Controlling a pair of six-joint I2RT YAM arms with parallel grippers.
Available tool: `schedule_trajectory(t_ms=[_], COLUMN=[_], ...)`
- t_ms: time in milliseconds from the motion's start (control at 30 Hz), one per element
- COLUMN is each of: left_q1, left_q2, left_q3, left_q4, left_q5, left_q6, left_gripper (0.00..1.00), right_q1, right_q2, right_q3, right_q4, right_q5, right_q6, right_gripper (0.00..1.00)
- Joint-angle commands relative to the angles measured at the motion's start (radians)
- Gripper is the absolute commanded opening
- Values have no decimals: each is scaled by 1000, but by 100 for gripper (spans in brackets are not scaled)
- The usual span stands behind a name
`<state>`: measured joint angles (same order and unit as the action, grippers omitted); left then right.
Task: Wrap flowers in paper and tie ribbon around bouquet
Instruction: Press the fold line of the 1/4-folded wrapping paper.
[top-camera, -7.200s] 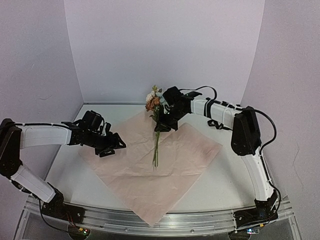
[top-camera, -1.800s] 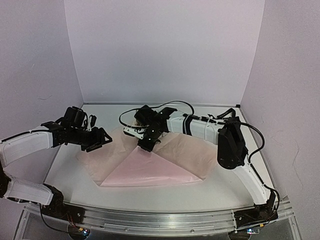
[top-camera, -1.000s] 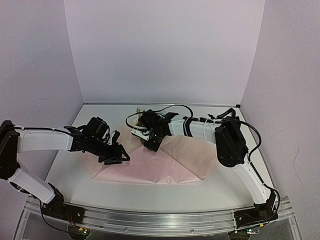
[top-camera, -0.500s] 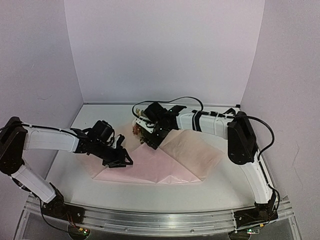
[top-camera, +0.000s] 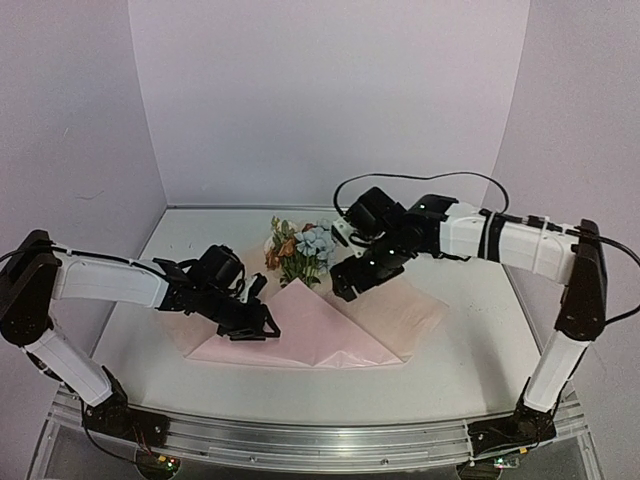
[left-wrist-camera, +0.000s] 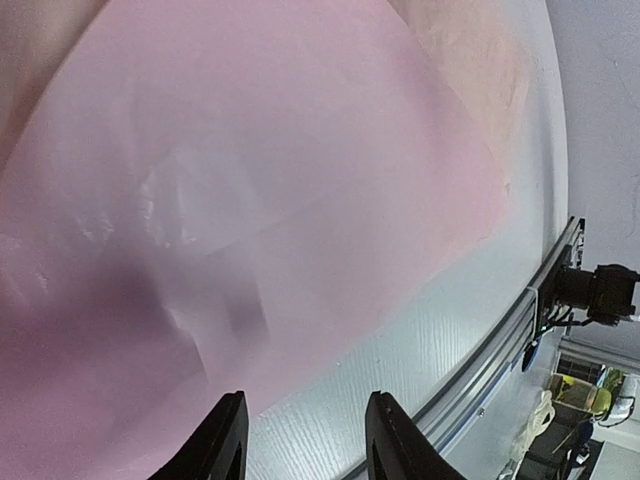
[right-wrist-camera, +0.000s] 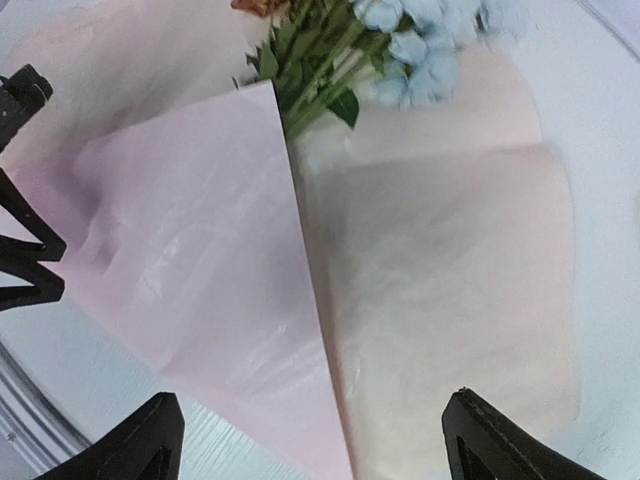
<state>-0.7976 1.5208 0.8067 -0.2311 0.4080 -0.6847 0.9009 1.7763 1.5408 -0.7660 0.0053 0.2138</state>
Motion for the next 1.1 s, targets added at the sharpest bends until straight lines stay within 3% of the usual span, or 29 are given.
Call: schedule_trajectory(t_ms=[0,200,300,667,1067], left_q1=[-55,-122,-127,-128,-126], left_q2=[12,2,1,41,54], left_q3=[68,29,-18,-33,-66], left_q4=[14,9,41,87,79], left_q5=[-23,-21,-7,-30,-82], left_q6=[21,-3,-32,-62,-64], left_gripper=[42,41,39,35,34], right_q1=[-2,18,49,82,82], right_q2=[-135,-167,-150,-61,-32], right_q3=[-205,-352,-394,-481,-578], right_q4=[-40,67,145,330,396], right_q5=[-65,-204,-207,-188,-97], right_q6=[308,541,594,704,703], right_gripper=[87,59,52,35,31])
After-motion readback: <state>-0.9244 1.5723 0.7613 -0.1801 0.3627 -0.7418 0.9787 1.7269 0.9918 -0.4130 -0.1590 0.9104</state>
